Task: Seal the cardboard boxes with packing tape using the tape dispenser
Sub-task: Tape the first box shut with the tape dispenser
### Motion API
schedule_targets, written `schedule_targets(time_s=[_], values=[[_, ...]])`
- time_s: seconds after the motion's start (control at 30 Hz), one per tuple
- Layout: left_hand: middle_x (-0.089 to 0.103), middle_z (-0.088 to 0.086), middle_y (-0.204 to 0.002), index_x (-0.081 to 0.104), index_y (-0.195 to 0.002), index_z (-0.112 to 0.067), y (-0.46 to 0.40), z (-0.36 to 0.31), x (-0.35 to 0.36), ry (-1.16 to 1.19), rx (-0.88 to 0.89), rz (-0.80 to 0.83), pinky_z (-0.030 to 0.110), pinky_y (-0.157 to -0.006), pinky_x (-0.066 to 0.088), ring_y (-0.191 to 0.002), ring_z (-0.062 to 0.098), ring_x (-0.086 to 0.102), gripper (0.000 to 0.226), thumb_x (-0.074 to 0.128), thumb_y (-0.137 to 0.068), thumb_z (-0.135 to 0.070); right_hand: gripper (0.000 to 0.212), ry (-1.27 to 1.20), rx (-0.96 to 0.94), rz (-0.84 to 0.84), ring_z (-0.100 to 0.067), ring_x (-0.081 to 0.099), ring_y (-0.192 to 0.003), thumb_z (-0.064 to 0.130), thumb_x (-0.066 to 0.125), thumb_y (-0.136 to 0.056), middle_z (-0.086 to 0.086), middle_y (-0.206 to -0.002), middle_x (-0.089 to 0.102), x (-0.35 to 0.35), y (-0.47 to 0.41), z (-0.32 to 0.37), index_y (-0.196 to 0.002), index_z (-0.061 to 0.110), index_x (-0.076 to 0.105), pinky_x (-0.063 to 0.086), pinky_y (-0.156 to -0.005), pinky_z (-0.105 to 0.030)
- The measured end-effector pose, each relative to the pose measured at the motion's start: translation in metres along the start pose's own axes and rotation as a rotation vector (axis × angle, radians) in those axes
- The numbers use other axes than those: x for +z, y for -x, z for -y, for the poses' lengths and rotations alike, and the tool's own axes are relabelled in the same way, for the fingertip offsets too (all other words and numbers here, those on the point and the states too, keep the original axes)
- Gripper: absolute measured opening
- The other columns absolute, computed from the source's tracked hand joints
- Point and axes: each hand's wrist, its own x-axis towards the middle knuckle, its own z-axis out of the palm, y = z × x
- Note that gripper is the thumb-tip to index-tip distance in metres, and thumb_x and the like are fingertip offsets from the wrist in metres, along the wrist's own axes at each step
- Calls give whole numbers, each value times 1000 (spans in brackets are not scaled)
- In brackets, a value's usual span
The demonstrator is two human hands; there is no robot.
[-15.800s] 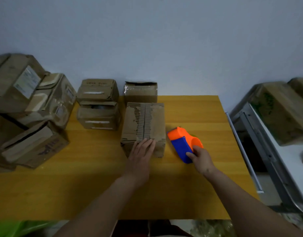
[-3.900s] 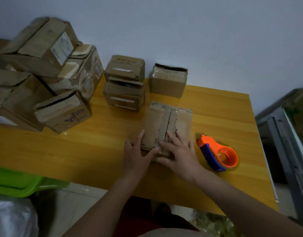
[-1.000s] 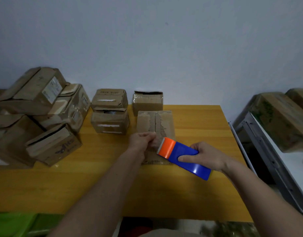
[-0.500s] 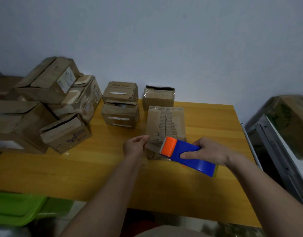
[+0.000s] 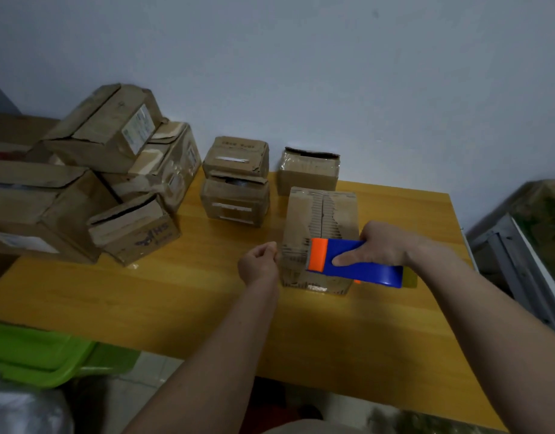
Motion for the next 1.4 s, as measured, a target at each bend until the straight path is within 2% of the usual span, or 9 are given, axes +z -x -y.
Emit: schedule_targets(time_s=[0.17,0.37,0.53,0.63,0.73,0.83,1.1,1.23,1.4], values=[[68,0,-86,65,-76,-21,-4,6,6,-47,5,-79,23,-66,49,-80,14,63,16,64,-91,-14,58,110,61,43,-22,62,-88,61,77,-62,-2,-97,64,-7,-22,16,-100,22,55,54,-84,-41],[69,0,-87,66,-74,-22,-18,10,7,-138,-7,-57,29,-74,53,-81,14,62,19,65,-90,-13,54,184,146,44,-18,54,-79,62,76,-63,3,-85,54,-3,-42,26,-89,27,45,47,-69,-32],[71,6,-103,74,-102,-11,-22,20,7,-432,125,36,32,-79,53,-89,20,64,21,59,-94,-24,52,149,139,66,-11,47,-71,59,78,-63,12,-79,45,1,-48,21,-77,32,36,40,-65,-30],[48,16,-139,45,-137,-2,-23,21,6,-739,97,-5,34,-86,45,-121,30,52,53,54,-96,-34,50,144,132,84,-11,49,-74,58,78,-64,11,-80,47,0,-49,18,-80,32,38,41,-66,-30],[14,1,-159,12,-153,-16,-11,28,-1,-843,578,-7,31,-112,28,-144,15,16,69,48,-95,-7,49,132,118,88,-11,49,-74,58,78,-64,11,-80,48,-1,-49,17,-79,31,40,40,-61,-28],[-4,-3,-160,-2,-151,-21,-10,40,-11,-1252,1056,422,33,-117,-2,-142,9,-14,83,47,-89,2,49,140,116,97,-11,50,-72,61,75,-66,10,-78,49,-2,-50,18,-76,30,39,38,-57,-26],[-27,4,-157,-22,-147,-13,-19,29,-24,-1714,1125,470,41,-112,-20,-136,17,-35,75,34,-96,-15,42,142,99,189,-12,56,-75,63,75,-65,10,-80,57,-12,-31,-1,-79,31,50,44,-60,-28],[-27,5,-157,-23,-147,-11,-17,29,-24,-1721,1135,472,39,-112,-20,-139,17,-32,73,28,-95,-13,66,281,245,198,-24,65,-81,72,75,-52,-3,-86,68,-35,-14,-32,-85,17,62,54,-75,-36],[-26,5,-157,-22,-148,-11,-11,28,-20,-1652,1054,494,39,-118,-13,-142,18,-28,70,25,-95,-13,62,236,244,156,-27,63,-84,66,76,-58,-6,-87,65,-30,-15,-39,-84,12,59,53,-81,-40]])
